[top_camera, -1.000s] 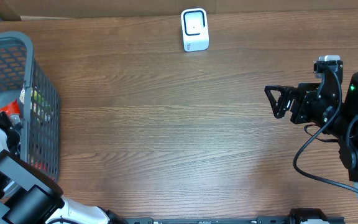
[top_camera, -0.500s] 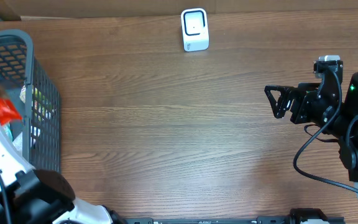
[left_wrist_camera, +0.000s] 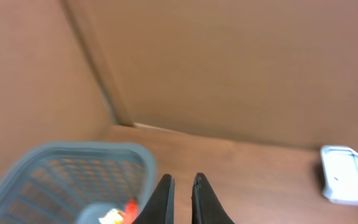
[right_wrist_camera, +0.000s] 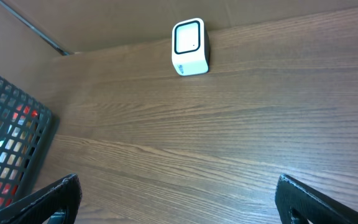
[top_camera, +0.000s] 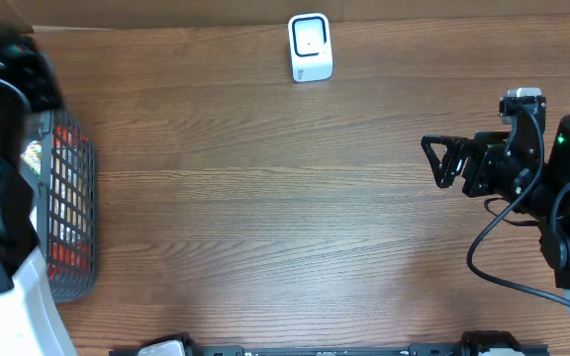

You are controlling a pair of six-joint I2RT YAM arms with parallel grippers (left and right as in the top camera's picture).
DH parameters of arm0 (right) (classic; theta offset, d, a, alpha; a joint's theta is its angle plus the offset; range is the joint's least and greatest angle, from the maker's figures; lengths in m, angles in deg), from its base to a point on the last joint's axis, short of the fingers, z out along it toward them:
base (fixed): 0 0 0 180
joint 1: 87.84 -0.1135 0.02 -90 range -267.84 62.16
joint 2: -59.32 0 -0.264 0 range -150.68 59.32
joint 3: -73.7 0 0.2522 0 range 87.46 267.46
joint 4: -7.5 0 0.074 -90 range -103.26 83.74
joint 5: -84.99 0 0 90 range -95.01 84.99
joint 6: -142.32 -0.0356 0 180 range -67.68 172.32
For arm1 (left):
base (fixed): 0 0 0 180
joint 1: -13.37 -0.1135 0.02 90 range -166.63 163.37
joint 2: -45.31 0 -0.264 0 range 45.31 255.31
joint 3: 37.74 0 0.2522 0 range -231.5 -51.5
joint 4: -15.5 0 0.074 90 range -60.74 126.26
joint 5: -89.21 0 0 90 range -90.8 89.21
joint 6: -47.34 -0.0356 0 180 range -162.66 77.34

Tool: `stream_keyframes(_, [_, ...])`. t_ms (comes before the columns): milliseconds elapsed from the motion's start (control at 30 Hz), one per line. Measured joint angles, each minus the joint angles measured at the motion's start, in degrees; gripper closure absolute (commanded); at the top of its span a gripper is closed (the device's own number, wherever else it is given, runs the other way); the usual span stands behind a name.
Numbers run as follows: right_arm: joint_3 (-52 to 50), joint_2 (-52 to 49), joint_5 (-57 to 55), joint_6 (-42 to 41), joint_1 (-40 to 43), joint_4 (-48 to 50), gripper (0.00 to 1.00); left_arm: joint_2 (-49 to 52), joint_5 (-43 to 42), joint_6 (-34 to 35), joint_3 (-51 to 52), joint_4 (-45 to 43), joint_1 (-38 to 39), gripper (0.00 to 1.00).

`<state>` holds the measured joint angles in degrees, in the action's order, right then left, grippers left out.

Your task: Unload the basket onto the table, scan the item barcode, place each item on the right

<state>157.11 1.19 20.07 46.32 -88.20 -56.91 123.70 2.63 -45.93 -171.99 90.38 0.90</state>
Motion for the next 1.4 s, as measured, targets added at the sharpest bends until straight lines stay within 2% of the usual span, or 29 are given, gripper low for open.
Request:
stream_keyframes(33, [0.0,0.0,0.0,0.0,0.0,0.0,0.0,-0.3,0.0,0.3,0.0,1.2,1.4,0.95])
stream_keyframes(67, [0.0,0.0,0.0,0.0,0.0,0.0,0.0,-0.3,0.1,0.9,0.0,2.4,2.5,0.88])
stream_keyframes(200, [0.0,0.0,0.0,0.0,0.0,0.0,0.0,1.6,2.8,5.1,0.0,5.4,2.6,0.33])
stream_keyframes(267, [0.0,0.0,0.0,0.0,0.0,0.0,0.0,2.8,4.4,8.0,0.2,6.7,1.0,0.12])
stream_keyframes(300, [0.0,0.0,0.0,0.0,0.0,0.0,0.0,3.3,5.0,9.4,0.2,7.4,-0.4,0.05])
stream_keyframes(367, [0.0,0.0,0.0,0.0,0.0,0.0,0.0,3.9,5.7,12.8,0.5,8.5,-4.2,0.0])
stream_keyframes(533, [0.0,0.0,0.0,0.0,0.0,0.0,0.0,4.8,4.7,18.4,0.5,11.6,-17.0,0.0])
stream_keyframes(767, [0.0,0.0,0.0,0.0,0.0,0.0,0.0,9.6,-3.3,22.4,5.4,12.5,-32.5,0.02])
stream_keyframes(933, [0.0,0.0,0.0,0.0,0.0,0.0,0.0,13.6,-5.2,20.6,14.6,8.1,-34.7,0.02])
stream_keyframes(1233, [0.0,0.0,0.0,0.0,0.0,0.0,0.0,21.8,-6.9,10.2,31.0,-3.5,-34.8,0.05])
stream_keyframes(1400, [0.0,0.0,0.0,0.0,0.0,0.0,0.0,27.8,-7.3,4.6,35.6,-7.1,-34.8,0.05])
